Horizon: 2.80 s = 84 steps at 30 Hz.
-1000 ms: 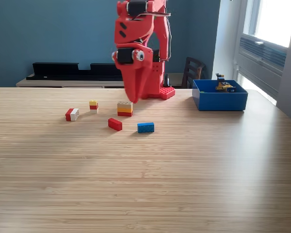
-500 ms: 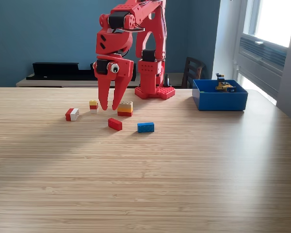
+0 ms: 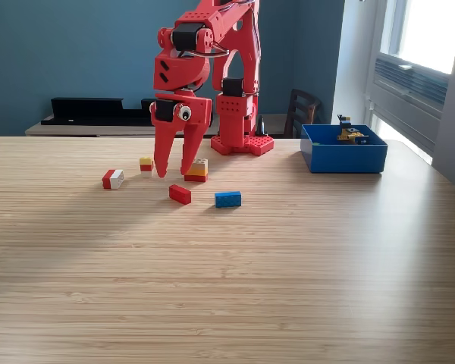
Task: Grasp a lego block and put it in the bin.
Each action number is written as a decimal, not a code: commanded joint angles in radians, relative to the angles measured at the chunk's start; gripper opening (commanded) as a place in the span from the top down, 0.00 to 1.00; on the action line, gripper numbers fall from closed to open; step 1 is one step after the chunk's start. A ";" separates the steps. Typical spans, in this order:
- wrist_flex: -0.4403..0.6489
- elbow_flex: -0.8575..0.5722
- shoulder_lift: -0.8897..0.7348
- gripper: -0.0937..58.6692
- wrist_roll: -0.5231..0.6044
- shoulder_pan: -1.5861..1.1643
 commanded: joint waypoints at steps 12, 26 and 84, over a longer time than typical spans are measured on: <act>0.002 -0.117 -0.216 0.69 0.020 -0.002; 0.037 -0.222 -0.311 1.00 0.066 0.023; 0.627 -0.612 -0.295 1.00 -0.144 -1.503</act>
